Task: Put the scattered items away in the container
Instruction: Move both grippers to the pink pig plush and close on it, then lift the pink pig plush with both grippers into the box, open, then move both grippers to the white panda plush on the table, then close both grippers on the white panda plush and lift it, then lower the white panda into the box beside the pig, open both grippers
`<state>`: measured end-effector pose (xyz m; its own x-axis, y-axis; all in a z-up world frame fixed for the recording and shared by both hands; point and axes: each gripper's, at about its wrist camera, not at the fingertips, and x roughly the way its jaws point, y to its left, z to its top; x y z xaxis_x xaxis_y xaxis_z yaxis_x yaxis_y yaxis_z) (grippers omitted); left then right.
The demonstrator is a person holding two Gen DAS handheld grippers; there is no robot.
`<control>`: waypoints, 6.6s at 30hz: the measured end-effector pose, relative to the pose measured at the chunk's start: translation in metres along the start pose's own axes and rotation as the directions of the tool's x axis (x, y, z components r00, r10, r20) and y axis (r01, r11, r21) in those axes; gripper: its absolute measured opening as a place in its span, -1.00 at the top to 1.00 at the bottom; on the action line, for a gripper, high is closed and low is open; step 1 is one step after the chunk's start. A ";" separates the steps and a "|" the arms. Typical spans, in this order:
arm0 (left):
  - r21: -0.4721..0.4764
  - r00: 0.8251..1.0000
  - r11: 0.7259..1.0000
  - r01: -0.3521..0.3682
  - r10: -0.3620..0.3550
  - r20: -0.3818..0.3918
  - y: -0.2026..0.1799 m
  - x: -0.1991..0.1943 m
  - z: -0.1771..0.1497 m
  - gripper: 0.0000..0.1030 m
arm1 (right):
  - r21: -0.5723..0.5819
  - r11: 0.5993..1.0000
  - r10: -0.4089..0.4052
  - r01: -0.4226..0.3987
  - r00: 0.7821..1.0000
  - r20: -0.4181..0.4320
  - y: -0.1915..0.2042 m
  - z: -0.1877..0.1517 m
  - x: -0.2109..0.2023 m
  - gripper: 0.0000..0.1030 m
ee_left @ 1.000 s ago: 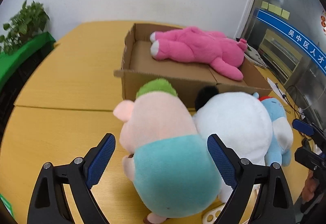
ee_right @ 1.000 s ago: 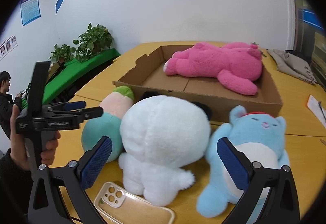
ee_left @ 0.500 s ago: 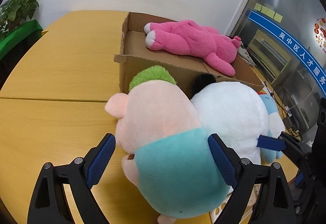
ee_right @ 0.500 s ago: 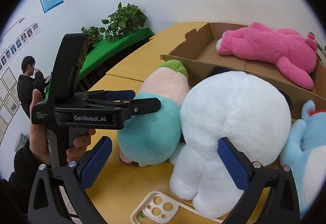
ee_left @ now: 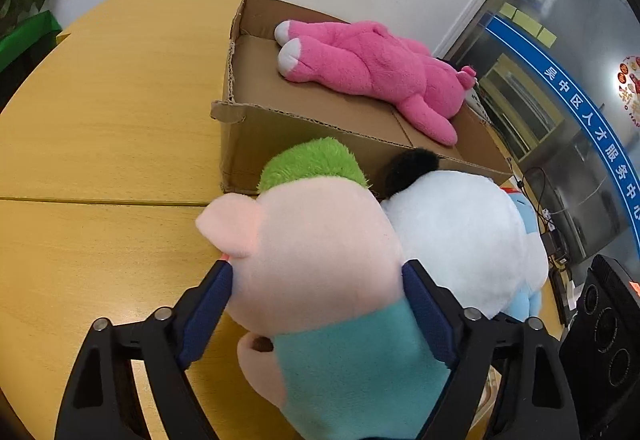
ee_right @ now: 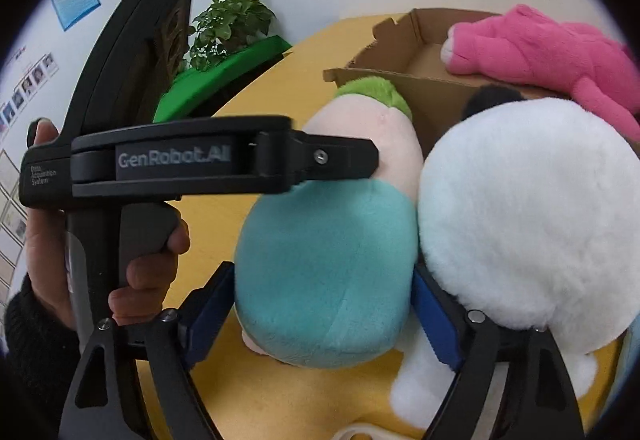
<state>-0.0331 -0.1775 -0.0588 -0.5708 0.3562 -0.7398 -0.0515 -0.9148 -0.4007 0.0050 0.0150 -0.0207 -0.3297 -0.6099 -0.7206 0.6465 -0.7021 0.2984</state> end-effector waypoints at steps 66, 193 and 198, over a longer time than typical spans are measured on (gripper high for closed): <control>0.144 0.980 0.969 -0.200 0.196 0.041 -0.031 0.057 0.184 -0.53 | 0.167 0.981 -0.095 0.101 0.994 -0.046 -0.110 0.184 0.036 -0.64; 0.034 0.994 0.994 0.103 -0.104 0.037 -0.156 -0.005 -0.029 -0.09 | 0.021 1.000 0.021 -0.022 0.999 0.042 -0.124 0.007 -0.084 -0.01; 0.123 0.980 0.990 0.070 -0.091 0.178 -0.183 -0.048 0.026 -0.09 | -0.005 0.999 0.033 -0.032 0.981 0.189 -0.117 0.044 -0.120 0.00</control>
<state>-0.0176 -0.0318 0.0639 -0.7001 0.3988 -0.5923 -0.1919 -0.9040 -0.3819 -0.0616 0.1544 0.0589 -0.4325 -0.6911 -0.5790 0.6602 -0.6801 0.3187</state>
